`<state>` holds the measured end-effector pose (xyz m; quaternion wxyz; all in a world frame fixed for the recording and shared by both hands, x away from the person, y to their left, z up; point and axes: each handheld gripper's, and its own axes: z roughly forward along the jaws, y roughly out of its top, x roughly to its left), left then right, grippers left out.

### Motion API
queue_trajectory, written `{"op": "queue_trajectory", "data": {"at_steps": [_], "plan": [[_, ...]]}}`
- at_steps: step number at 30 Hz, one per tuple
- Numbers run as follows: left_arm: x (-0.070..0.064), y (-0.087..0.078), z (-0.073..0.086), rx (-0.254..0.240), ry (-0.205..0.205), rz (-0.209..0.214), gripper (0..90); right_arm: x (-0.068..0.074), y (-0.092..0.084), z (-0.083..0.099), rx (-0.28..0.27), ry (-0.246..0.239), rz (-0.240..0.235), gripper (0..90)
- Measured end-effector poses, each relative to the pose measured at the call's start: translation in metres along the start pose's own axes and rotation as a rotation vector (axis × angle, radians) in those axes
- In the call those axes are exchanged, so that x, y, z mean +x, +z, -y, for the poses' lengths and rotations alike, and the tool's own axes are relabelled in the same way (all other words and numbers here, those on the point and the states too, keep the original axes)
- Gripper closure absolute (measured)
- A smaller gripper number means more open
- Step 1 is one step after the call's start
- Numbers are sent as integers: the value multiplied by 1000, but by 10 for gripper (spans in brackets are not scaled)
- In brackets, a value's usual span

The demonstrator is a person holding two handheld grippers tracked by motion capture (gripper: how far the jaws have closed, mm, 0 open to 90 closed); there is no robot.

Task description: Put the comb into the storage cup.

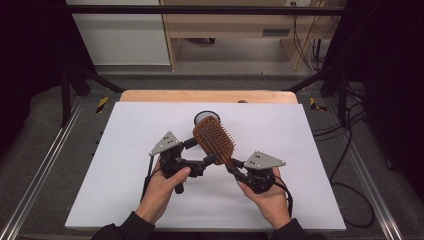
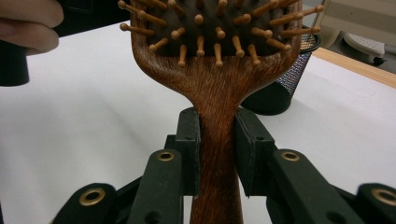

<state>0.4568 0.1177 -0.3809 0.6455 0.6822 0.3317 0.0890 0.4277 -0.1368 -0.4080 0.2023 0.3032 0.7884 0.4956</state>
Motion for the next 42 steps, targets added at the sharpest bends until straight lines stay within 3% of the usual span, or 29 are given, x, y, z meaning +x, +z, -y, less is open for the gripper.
{"op": "queue_trajectory", "data": {"at_steps": [7, 12, 25, 38, 42], "plan": [[-4, 7, -4, -25, 2, -22, 37, 0, 0, -3, -20, -3, -3, 730], [-8, 8, -7, -69, 23, -57, 44, -2, -1, -3, -34, 8, -5, 730], [-9, 6, -13, -92, -12, -34, 44, -1, -3, -2, -52, 7, -17, 730], [-13, 0, -18, -82, -7, -21, 58, 9, -1, -6, -60, -21, -5, 730], [-12, -3, -22, -96, -22, -27, 77, 12, 2, -6, -60, -31, -10, 729]]}}
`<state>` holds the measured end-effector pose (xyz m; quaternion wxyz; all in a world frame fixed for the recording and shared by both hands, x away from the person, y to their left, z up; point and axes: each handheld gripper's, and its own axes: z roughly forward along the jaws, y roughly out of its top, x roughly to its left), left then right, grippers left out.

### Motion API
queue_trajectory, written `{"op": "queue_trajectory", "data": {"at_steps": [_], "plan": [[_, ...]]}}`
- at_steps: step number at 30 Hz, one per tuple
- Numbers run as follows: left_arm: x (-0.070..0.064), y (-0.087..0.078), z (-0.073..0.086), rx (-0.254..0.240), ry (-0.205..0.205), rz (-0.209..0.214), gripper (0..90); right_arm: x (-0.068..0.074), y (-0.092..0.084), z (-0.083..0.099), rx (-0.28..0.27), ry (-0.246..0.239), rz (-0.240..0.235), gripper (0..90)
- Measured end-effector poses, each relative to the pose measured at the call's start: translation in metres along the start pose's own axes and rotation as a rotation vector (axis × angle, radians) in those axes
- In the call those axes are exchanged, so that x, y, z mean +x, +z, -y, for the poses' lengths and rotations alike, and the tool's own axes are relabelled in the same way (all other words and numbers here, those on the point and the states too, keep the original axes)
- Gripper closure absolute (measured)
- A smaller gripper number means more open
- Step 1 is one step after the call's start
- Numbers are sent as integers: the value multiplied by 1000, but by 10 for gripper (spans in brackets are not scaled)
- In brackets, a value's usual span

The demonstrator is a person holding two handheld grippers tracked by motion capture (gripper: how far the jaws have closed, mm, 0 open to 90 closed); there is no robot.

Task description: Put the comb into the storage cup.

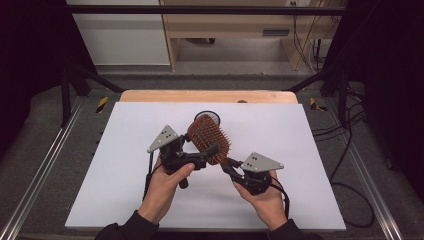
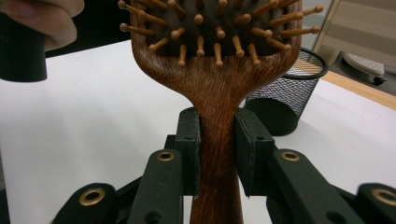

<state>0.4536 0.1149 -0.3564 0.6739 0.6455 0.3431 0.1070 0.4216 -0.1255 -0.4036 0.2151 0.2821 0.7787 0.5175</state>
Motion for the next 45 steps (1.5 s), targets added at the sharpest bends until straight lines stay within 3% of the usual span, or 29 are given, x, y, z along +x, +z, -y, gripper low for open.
{"op": "queue_trajectory", "data": {"at_steps": [7, 18, 40, 45], "plan": [[5, -1, -5, 15, -36, -4, 142, 1, 2, 1, 11, -6, 9, 729], [15, -5, -5, 5, -142, 5, 271, 5, 6, 0, 25, -23, 6, 729], [15, -4, -5, 0, -190, -5, 437, 6, 6, 3, 26, -15, 11, 728], [17, -5, -5, 1, -244, -4, 476, 7, 8, 5, 30, -11, 9, 729]]}}
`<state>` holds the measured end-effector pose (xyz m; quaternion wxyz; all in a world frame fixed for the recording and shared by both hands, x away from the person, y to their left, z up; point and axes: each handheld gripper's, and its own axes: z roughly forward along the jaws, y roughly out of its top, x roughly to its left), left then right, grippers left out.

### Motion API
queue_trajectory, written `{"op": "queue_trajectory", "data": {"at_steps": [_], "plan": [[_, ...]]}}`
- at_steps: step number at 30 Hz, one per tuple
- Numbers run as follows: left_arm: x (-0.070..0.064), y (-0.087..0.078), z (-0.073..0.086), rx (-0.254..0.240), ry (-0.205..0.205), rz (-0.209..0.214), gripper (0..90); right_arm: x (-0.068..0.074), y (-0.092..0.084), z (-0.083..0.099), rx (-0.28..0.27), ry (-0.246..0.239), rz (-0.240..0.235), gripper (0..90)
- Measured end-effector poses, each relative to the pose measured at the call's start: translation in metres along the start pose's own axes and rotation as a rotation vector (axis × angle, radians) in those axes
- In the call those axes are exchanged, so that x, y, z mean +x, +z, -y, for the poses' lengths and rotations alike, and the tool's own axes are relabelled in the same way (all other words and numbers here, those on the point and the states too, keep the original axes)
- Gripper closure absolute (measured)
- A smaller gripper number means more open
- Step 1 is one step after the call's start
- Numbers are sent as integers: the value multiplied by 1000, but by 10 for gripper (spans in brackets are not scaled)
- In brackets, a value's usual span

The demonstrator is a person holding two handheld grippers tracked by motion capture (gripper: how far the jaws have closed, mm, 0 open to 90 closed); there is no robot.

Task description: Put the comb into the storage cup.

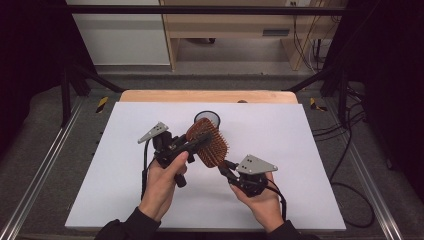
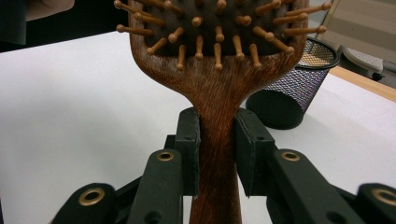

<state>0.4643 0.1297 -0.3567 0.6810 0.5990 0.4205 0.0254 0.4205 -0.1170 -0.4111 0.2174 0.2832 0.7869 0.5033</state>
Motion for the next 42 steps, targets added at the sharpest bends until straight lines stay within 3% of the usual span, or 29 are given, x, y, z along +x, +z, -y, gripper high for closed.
{"op": "queue_trajectory", "data": {"at_steps": [5, 14, 20, 32, 37, 42], "plan": [[-1, 0, 1, 3, -17, -10, 500, 0, 1, 1, 5, 2, -5, 728], [-4, 0, 3, 5, 15, 0, 515, 0, 4, 4, 7, 23, -26, 725], [-1, 1, 1, 9, -6, 10, 518, 0, 5, 4, 1, 30, -29, 724], [0, 2, 1, 17, -9, 13, 520, -2, 6, 7, -3, 48, -37, 709], [2, 2, 0, 15, -3, 2, 520, -4, 6, 7, -23, 81, -3, 471], [3, -3, -7, 7, 57, -26, 520, -10, 1, 8, -71, 100, 6, 307]]}}
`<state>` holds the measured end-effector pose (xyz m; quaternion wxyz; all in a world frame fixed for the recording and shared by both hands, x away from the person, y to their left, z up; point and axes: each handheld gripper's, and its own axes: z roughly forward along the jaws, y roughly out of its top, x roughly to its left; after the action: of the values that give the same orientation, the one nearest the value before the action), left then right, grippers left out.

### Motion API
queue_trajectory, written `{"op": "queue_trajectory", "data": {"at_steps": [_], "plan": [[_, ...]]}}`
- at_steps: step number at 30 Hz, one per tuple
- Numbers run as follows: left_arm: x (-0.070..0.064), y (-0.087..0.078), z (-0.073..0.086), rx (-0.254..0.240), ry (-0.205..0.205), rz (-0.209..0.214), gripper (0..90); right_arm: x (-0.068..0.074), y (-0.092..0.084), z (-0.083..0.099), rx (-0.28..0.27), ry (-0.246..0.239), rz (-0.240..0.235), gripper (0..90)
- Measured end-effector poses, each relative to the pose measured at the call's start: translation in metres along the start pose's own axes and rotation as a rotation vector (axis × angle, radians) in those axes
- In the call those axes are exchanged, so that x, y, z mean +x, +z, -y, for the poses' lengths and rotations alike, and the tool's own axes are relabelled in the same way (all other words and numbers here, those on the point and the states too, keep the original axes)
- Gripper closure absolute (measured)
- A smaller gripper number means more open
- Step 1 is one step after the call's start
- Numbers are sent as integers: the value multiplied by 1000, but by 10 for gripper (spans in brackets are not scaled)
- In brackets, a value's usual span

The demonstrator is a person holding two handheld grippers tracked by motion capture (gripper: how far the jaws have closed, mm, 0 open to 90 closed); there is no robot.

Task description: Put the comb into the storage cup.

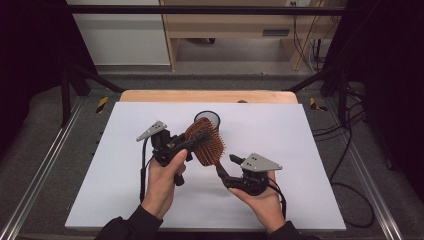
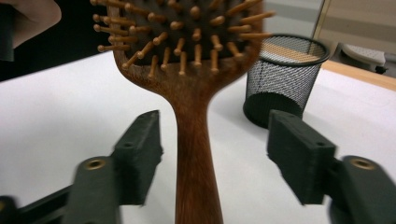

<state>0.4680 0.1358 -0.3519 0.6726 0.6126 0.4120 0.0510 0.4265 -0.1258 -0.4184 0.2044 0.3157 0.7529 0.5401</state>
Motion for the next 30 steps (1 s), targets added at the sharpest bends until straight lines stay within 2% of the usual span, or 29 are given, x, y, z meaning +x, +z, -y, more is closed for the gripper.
{"op": "queue_trajectory", "data": {"at_steps": [2, 5, 6, 8, 9, 15, 16, 20, 25, 27, 30], "plan": [[2, -2, -4, -13, -4, -5, 520, -3, -4, 0, -28, -2, 15, 262], [3, -5, -12, -24, 8, -23, 519, -10, -12, 1, -86, -54, 78, 162], [4, -6, -16, -26, 14, -26, 519, -13, -16, 2, -94, -55, 97, 148], [4, -7, -24, -31, 27, -35, 519, -21, -25, 5, -91, -20, 129, 149], [4, -7, -29, -30, 36, -37, 519, -25, -30, 8, -88, -19, 141, 145], [-1, -6, -55, -53, 82, -48, 519, -46, -59, 22, -66, -5, 161, 88], [-2, -5, -60, -56, 88, -55, 518, -49, -63, 24, -68, 6, 160, 80], [-3, 3, -78, -62, 114, -78, 518, -54, -76, 33, -43, -8, 181, 79], [-2, 15, -96, -72, 122, -90, 517, -64, -79, 40, -37, 25, 199, 72], [0, 18, -101, -75, 126, -97, 517, -66, -78, 42, -34, 45, 190, 70], [4, 23, -109, -85, 131, -112, 517, -67, -77, 45, -36, 50, 180, 62]]}}
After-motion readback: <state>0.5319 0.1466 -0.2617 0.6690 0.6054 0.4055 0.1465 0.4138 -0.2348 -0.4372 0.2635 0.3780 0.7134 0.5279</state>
